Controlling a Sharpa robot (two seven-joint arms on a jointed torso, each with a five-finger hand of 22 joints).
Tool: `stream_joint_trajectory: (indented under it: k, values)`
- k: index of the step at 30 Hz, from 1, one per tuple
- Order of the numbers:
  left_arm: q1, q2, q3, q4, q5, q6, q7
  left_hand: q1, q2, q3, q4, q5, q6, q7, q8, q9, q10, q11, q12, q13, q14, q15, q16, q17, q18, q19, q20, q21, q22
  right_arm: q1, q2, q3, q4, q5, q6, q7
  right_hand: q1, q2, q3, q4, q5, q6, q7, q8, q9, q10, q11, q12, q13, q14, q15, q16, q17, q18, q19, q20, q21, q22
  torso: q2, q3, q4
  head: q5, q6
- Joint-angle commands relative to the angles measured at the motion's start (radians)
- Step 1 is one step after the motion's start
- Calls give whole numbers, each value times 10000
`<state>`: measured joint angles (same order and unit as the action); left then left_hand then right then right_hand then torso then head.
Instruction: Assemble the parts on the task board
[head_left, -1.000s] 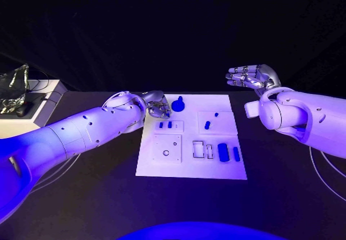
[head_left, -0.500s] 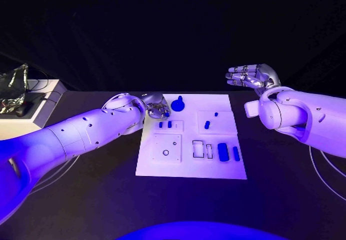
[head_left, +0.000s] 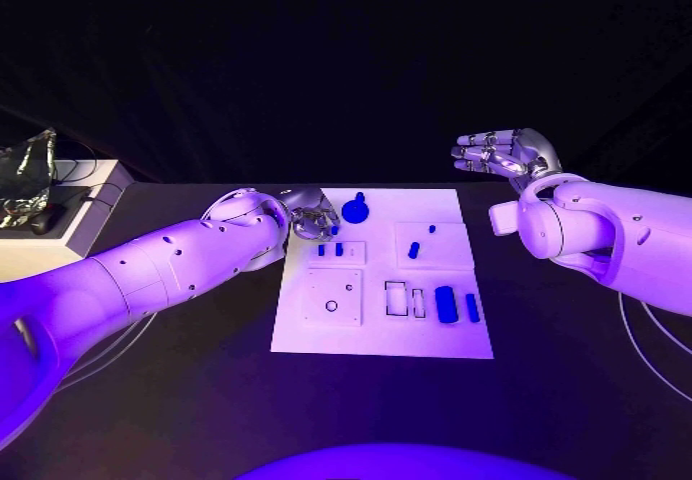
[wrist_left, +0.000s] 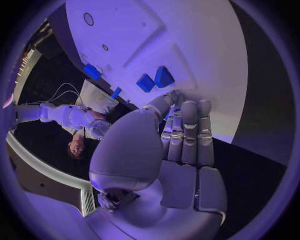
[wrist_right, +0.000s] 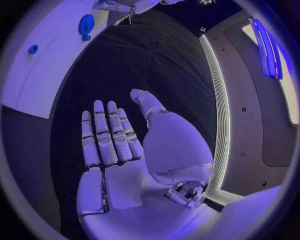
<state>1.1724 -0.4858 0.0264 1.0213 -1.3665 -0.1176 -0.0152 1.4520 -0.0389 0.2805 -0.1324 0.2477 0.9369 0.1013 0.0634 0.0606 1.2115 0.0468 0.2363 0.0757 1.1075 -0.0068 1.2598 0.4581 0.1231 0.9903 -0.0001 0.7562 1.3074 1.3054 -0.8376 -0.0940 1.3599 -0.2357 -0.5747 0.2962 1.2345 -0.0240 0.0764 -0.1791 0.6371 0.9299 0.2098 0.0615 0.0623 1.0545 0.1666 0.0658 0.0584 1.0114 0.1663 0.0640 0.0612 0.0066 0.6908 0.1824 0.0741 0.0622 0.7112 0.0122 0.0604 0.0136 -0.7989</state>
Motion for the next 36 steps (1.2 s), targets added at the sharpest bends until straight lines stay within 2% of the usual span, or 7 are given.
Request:
stream_joint_trajectory:
  k: [1, 13, 17, 22, 28, 31, 36]
  values:
    - [-4, 0, 3, -7, 40, 29, -90, 0, -91, 52, -6, 33, -264, -15, -51, -19, -93, 11, 66, -16, -9, -42, -54, 23, 59, 26, -26, -7, 123, 2, -8, 7, -1, -110, 173, 25, -32, -11, -1, 37, 27, -45, 31, -26, -2, -8, 21, -55, -8, -29, 26, -32, -12, -66, -76, 7, -66, -11, 4, 1, -3, -10, 6]
    - [-4, -187, 66, -101, 108, -226, -80, 21, -100, 37, 41, 34, -368, 52, -46, -19, -234, 72, 104, -32, -71, 0, -83, 48, 55, 0, -13, -44, 125, 1, -45, 5, -21, -242, 341, -121, 27, -11, 19, -31, -3, -150, 46, -32, -8, -58, 37, -55, -8, -21, 26, -30, -12, -42, 239, -21, 12, 27, -17, 2, 8, -20, 85]
    - [-4, -319, 197, -132, 440, -620, 80, 78, -69, 179, 14, 39, 488, 228, 5, 19, -461, 212, 34, -45, -196, 86, -266, -43, 94, -72, 18, -92, 122, -1, -73, 4, -49, -744, 557, -266, 225, 49, 233, -231, -156, -90, 37, -28, -6, -45, 15, -57, -9, 252, -60, -20, -7, 106, 1282, -126, 271, 128, -19, -1, 9, -17, 148]
    - [-3, -573, 440, 14, 1521, -1072, 422, 17, -132, 251, 44, 39, 618, 288, 2, 20, -604, 262, 135, -38, -251, 119, -509, -186, 125, -157, 80, -207, 79, -6, -119, 3, -93, -1909, 940, -521, 471, 85, 963, -634, -982, 527, -114, -20, 9, 163, -114, -75, -7, 1264, -392, -82, -11, 414, 2219, -442, 780, 244, -27, -9, 0, -14, 211]
    - [-33, -1168, 795, 463, 4627, -1598, 1198, -209, -203, 178, 248, 40, 882, 437, 16, 25, -986, 449, 156, -85, -847, 264, -1889, -861, 22, -666, 249, -1071, -433, -31, -199, -3, -76, -4364, 1631, -1140, 710, 104, 1346, -855, -2251, 1365, -384, 99, 60, 1366, -598, 2, 2, 3447, -1218, 406, 227, 678, 3702, -1234, 1841, 692, -29, -9, 0, -92, 361]
    - [-188, -1601, 950, 909, 6346, -1520, 1611, -293, -180, -4, 414, 40, 902, 438, 20, 29, -1090, 469, 191, -96, -722, 298, -2659, -1262, -23, -627, 317, -1659, -933, -65, -242, -10, -22, -5831, 2076, -1557, 932, 26, 946, -840, -2456, 1779, -560, 100, 56, 1976, -888, -28, 11, 4963, -1732, 1128, 626, 902, 4769, -1719, 2955, 1304, -43, -17, 13, -196, 405]
    - [-634, -2363, 1194, 1855, 8957, -962, 2180, -441, -39, -639, 786, 38, 915, 433, 24, 32, -970, 398, 322, -97, -437, 280, -3120, -1421, -85, -266, 356, -2287, -1560, -202, -305, -25, 133, -8462, 2486, -2354, 1178, 50, 454, -730, -2490, 2004, -656, 3, 10, 2282, -1083, -45, 46, 4867, -1895, 3860, 2180, 1035, 4207, -1969, 5324, 3095, -77, -40, 31, -426, 472]
